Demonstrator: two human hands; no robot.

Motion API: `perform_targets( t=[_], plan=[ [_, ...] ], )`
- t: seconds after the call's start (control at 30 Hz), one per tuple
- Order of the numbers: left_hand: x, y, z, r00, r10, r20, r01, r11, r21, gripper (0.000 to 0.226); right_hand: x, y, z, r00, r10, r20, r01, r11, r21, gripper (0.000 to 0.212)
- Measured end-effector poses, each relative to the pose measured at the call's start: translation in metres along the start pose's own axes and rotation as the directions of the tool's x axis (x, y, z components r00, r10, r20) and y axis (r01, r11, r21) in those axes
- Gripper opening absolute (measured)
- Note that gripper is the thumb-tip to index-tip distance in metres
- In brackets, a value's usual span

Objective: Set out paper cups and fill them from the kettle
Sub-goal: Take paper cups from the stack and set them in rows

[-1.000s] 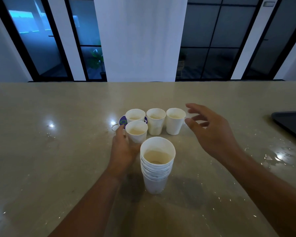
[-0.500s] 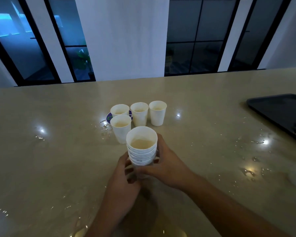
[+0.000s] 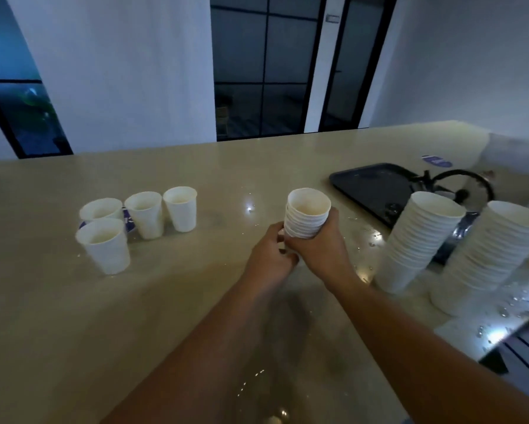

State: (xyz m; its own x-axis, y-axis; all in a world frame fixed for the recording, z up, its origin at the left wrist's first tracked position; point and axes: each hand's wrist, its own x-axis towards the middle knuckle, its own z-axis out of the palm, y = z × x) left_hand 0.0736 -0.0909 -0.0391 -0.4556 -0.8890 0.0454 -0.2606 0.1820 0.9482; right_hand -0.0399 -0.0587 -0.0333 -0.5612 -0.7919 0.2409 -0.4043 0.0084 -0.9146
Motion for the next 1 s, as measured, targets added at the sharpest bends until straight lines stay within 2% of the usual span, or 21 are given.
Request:
perform_targets(
  t=[0.1,0.2,0.3,0.37,0.43,0.47,0.53,0.6,0.67,0.73,0.8,0.9,1.0],
  plan=[
    [0.015,0.007,0.03,0.996,0.005,0.084,-0.007,1.0,0.026,0.061,0.014,0.02,-0.018,0.993,0.053,-0.107,-0.055,0.998,-0.022,0.088],
    [0.02,0.01,0.052,0.995,0.024,0.094,-0.026,0.999,0.02,0.067,0.021,0.033,-0.03,0.988,0.077,-0.137,-0.084,0.995,-0.047,0.089],
    [0.023,0.007,0.06,0.998,0.021,0.057,-0.023,0.999,0.039,0.065,0.02,0.031,-0.036,0.989,0.113,-0.099,-0.117,0.992,-0.041,0.097],
    [0.024,0.002,0.06,0.999,0.011,0.042,-0.013,0.998,0.057,0.067,0.017,0.021,-0.041,0.989,0.142,-0.045,-0.143,0.989,-0.024,0.113],
    [0.021,0.001,0.057,1.0,0.0,0.023,-0.001,0.998,0.062,0.074,0.012,-0.005,-0.05,0.985,0.171,-0.012,-0.171,0.985,-0.021,0.124],
    [0.018,0.004,0.054,1.0,0.004,-0.011,-0.004,0.998,0.059,0.076,0.009,-0.022,-0.058,0.986,0.169,-0.012,-0.169,0.985,-0.022,0.123],
    [0.01,0.018,0.049,0.989,0.064,-0.134,-0.056,0.996,0.065,0.075,0.002,-0.062,-0.082,0.993,0.12,-0.01,-0.12,0.992,-0.037,0.112],
    [0.002,0.042,0.044,0.948,0.193,-0.252,-0.174,0.98,0.096,0.064,-0.002,-0.103,-0.114,1.0,0.019,-0.007,-0.019,0.998,-0.055,0.095],
    [-0.005,0.071,0.042,0.903,0.33,-0.274,-0.286,0.939,0.19,0.053,-0.001,-0.138,-0.15,0.996,-0.083,0.021,0.085,0.991,-0.107,0.066],
    [-0.008,0.101,0.043,0.875,0.447,-0.188,-0.383,0.874,0.298,0.045,0.011,-0.159,-0.183,0.99,-0.128,0.059,0.137,0.969,-0.206,0.037],
    [-0.004,0.127,0.051,0.843,0.528,-0.098,-0.464,0.808,0.364,0.041,0.034,-0.165,-0.213,0.992,-0.097,0.077,0.114,0.954,-0.277,0.02],
    [0.01,0.16,0.069,0.824,0.566,0.033,-0.532,0.752,0.388,0.034,0.078,-0.151,-0.248,0.995,-0.032,0.093,0.063,0.934,-0.351,0.012],
    [0.023,0.184,0.09,0.762,0.616,0.2,-0.635,0.649,0.419,0.03,0.122,-0.114,-0.275,0.996,-0.038,0.078,0.072,0.866,-0.495,0.006]
  ],
)
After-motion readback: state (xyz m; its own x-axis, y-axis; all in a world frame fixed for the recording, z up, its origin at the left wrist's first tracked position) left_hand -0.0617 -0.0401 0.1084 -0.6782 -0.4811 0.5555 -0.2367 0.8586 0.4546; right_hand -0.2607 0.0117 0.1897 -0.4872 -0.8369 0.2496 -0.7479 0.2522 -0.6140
